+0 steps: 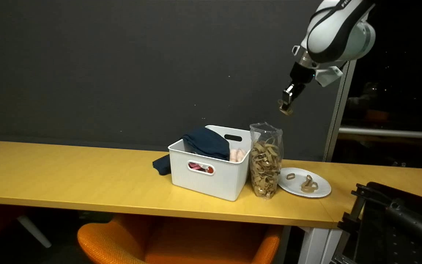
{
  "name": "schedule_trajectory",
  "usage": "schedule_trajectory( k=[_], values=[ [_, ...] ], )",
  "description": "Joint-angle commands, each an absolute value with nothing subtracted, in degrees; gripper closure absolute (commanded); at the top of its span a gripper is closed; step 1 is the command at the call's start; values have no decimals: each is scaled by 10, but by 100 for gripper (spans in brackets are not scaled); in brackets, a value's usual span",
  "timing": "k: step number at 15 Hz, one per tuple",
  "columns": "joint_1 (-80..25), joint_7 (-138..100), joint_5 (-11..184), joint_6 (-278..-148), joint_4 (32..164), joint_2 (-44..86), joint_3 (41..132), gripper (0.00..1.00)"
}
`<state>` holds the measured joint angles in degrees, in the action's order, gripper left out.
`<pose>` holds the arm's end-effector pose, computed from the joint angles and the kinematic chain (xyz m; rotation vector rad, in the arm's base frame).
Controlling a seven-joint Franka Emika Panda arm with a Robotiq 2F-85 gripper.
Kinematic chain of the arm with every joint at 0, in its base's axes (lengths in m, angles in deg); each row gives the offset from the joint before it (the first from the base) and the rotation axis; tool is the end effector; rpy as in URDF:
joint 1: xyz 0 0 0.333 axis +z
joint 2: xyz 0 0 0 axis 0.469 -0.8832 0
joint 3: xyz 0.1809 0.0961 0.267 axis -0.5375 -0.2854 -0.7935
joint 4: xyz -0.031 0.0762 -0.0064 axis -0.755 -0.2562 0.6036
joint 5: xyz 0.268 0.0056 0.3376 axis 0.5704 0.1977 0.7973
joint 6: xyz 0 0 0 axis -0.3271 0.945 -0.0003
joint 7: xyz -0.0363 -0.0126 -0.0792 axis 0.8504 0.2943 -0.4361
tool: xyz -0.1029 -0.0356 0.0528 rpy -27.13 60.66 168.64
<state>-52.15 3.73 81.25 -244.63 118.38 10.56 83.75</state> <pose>0.6306 -0.2878 0.2542 2.8494 0.0207 0.5680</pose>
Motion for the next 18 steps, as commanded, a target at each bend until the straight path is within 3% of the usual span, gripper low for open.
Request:
schedule_trajectory(
  k=[1, 10, 18],
  values=[
    [-503, 68, 836, -2477, 1229, 149, 816, 98],
    [-590, 151, 921, -2516, 1246, 125, 651, 98],
    [-597, 143, 907, -2498, 1229, 88, 691, 98]
  ],
)
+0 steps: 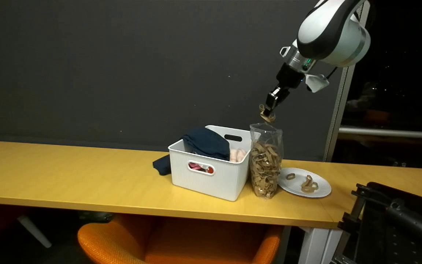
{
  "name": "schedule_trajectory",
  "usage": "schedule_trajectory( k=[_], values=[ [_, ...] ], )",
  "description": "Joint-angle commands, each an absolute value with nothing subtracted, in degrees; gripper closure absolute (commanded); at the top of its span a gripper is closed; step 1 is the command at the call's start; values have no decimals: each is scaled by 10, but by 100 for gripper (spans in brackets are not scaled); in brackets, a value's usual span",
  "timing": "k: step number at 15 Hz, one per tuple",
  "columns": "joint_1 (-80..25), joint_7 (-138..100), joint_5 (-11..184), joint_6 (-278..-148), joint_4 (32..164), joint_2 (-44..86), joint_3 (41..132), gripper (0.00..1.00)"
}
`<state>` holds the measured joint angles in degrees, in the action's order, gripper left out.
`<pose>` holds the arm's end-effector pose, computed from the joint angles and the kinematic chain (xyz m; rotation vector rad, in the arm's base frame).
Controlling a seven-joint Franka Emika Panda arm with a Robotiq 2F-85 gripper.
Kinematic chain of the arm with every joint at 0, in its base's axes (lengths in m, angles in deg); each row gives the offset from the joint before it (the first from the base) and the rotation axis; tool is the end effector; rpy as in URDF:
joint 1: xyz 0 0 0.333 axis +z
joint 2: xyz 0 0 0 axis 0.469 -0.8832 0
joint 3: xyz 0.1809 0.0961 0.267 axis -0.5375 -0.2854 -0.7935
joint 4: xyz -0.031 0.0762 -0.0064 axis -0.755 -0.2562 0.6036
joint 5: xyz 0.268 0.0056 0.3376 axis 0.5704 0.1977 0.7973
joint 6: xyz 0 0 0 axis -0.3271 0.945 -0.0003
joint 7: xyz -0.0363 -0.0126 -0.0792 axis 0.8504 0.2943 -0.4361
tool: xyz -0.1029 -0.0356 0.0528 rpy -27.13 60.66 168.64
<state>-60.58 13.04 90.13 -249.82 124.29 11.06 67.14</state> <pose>0.6341 -0.2022 0.2361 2.9804 0.1767 0.7200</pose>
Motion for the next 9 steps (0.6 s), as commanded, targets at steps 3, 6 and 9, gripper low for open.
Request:
schedule_trajectory(
  k=[3, 6, 9],
  values=[
    [-595, 140, 903, -2499, 1225, 73, 699, 98],
    [-599, 138, 905, -2503, 1222, 70, 696, 96],
    [-600, 135, 907, -2501, 1222, 81, 695, 61]
  ],
)
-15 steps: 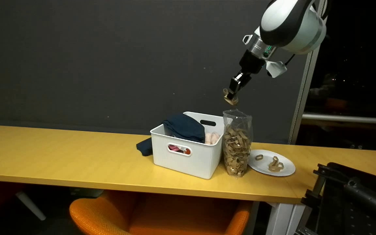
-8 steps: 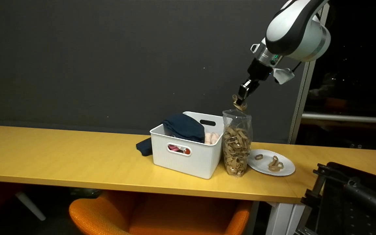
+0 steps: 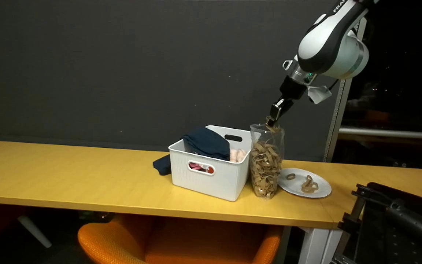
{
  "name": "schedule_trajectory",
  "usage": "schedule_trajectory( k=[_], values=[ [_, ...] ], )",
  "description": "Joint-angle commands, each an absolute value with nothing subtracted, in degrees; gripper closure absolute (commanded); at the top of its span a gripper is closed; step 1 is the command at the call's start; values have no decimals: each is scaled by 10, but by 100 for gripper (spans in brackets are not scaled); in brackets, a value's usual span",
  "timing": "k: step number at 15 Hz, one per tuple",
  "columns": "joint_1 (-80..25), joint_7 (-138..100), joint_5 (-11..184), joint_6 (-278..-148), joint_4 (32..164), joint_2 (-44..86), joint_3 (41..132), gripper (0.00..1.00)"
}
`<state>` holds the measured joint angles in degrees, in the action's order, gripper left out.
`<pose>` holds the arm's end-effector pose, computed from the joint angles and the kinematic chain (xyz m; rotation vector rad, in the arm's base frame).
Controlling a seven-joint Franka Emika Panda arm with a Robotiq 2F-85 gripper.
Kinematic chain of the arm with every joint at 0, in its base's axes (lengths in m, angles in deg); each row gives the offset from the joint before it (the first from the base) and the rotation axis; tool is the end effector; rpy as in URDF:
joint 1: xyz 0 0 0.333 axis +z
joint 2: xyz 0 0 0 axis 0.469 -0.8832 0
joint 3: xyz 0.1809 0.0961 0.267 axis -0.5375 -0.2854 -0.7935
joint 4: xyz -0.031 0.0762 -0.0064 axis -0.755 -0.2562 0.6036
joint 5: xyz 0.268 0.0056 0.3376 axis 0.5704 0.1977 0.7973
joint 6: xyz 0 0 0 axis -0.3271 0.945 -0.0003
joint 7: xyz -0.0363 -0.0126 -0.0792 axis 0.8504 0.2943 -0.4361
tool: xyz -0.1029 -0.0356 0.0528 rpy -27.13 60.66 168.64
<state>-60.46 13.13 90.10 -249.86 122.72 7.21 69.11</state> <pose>0.6300 -0.2223 0.2019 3.0033 0.1305 0.6622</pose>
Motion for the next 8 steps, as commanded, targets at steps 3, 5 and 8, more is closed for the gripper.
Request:
schedule_trajectory(
  k=[3, 5, 8],
  values=[
    [-600, 133, 908, -2499, 1216, 82, 697, 40],
    [-605, 133, 911, -2497, 1220, 91, 695, 25],
    [-598, 116, 907, -2474, 1236, 127, 723, 4]
  ],
)
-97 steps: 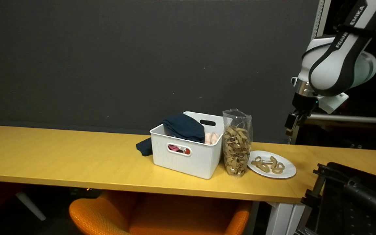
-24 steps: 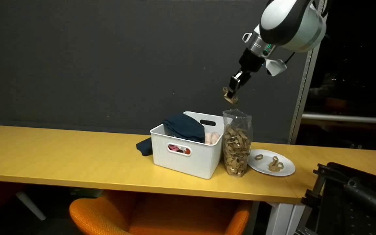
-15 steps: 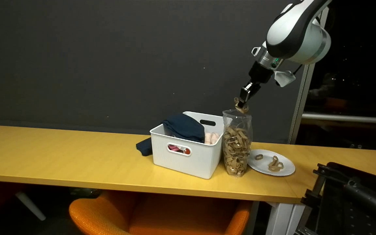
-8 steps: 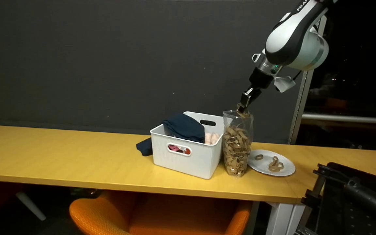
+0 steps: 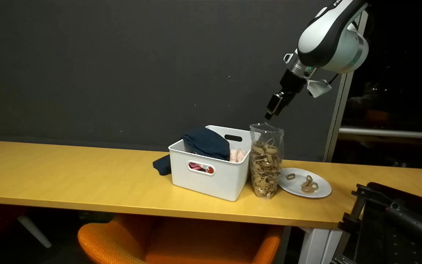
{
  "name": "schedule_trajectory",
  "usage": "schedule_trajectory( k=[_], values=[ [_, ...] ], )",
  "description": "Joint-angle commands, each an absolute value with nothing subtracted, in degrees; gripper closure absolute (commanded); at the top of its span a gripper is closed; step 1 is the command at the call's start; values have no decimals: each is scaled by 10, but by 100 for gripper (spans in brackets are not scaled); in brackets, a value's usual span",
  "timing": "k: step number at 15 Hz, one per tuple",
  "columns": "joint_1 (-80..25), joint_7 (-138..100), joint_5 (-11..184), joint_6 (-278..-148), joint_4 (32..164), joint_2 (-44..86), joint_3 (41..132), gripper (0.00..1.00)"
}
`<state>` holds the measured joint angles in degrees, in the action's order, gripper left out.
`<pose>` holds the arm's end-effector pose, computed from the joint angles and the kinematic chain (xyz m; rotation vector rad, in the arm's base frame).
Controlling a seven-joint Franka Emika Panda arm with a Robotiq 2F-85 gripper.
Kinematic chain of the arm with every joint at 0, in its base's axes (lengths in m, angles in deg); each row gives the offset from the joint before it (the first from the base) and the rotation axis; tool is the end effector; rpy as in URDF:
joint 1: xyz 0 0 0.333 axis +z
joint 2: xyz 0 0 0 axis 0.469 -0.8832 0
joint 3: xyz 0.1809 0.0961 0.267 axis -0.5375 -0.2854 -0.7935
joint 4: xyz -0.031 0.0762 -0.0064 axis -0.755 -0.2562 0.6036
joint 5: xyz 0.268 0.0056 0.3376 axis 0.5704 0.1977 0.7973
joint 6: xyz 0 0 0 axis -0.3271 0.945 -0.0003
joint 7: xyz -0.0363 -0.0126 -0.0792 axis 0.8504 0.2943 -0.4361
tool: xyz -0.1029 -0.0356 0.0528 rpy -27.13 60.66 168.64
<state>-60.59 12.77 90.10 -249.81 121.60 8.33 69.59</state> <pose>0.6360 -0.2335 0.2225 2.9717 0.1081 0.7030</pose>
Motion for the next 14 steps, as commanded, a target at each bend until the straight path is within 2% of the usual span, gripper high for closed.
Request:
schedule_trajectory(
  k=[1, 7, 14],
  values=[
    [-594, 112, 905, -2467, 1242, 139, 735, 1],
    [-572, 109, 888, -2419, 1319, 220, 840, 0],
    [-485, 3, 776, -2342, 1317, 164, 983, 0]
  ],
)
